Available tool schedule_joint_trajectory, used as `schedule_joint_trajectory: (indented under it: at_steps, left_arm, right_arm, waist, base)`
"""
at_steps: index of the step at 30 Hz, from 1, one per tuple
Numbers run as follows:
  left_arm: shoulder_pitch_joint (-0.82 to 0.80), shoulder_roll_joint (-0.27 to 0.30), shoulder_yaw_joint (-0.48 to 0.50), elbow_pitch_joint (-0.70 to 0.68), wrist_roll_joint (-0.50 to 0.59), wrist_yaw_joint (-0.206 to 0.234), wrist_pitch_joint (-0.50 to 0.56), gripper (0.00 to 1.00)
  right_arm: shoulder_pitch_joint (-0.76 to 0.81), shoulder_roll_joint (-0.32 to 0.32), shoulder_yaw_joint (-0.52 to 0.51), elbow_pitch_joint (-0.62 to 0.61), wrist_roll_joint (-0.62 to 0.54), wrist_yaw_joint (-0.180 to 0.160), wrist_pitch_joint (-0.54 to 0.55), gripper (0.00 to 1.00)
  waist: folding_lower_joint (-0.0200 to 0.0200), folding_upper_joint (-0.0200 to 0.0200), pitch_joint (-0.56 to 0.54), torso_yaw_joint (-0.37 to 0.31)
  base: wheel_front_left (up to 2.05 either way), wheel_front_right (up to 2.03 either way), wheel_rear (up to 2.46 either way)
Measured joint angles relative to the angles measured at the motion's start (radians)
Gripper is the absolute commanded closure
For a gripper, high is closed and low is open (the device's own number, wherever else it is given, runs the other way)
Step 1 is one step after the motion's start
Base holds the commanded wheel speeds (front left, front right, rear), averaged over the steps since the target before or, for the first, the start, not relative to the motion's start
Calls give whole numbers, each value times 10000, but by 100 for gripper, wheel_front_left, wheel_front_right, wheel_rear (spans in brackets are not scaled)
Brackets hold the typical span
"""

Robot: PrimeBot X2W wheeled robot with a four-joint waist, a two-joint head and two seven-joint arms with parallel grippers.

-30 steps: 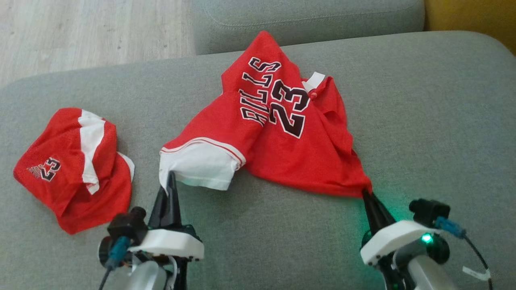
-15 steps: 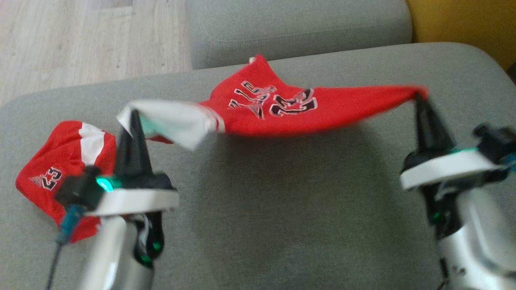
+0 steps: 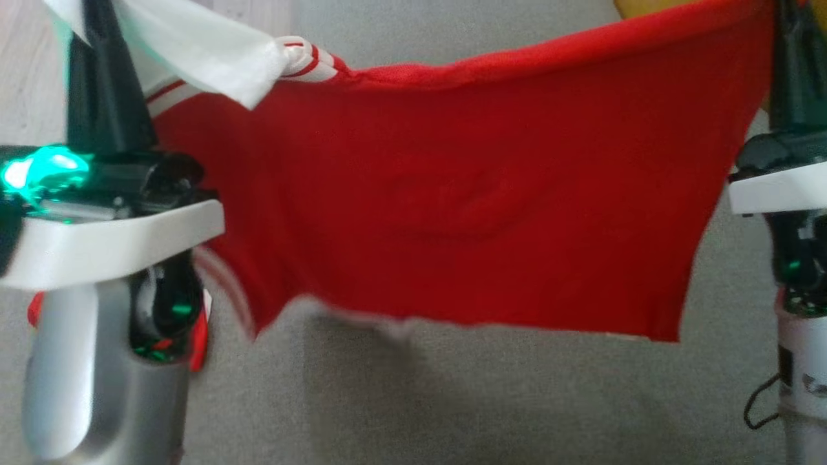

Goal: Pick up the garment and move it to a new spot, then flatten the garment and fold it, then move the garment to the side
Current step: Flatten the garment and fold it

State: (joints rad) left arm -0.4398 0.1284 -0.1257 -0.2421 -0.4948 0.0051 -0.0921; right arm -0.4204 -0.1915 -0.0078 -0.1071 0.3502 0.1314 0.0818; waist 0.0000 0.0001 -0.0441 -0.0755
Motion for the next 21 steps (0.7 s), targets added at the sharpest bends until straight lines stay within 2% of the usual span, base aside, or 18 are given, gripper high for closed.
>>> schedule_joint_trajectory:
  at_steps: [5, 6, 10, 13, 17, 21]
  left_arm:
    - [76, 297, 71, -1756, -42, 334, 865, 100]
    - [76, 297, 71, -1756, -42, 334, 865, 100]
    - [433, 525, 71, -3058, -259, 589, 1802, 100]
    - [547, 581, 59, -3570, -500, 742, 2382, 100]
    - [207, 779, 48, -2853, -686, 681, 2763, 100]
    - [-996, 949, -35, -786, -863, 153, 2903, 100]
  right_arm:
    - [181, 17, -268, -1427, 6, 0, 828, 100]
    - [181, 17, -268, -1427, 6, 0, 828, 100]
    - [899, 504, -702, -2495, 150, 0, 1576, 100]
    - [1360, 568, -757, -2880, 163, 0, 2010, 100]
    - [1325, 545, -800, -2627, 192, 0, 2150, 100]
    - [286, 100, -384, -1304, 182, 0, 1996, 100]
  waist:
    - [0, 0, -149, -90]
    - [0, 0, -149, -90]
    - [-1, 0, -151, -164]
    - [-1, 0, -38, -185]
    - [-1, 0, 261, -186]
    - [0, 0, 814, -196]
  base:
    - [0, 0, 0]
    - [0, 0, 0]
    - [0, 0, 0]
    - [0, 0, 0]
    - [0, 0, 0]
    - [0, 0, 0]
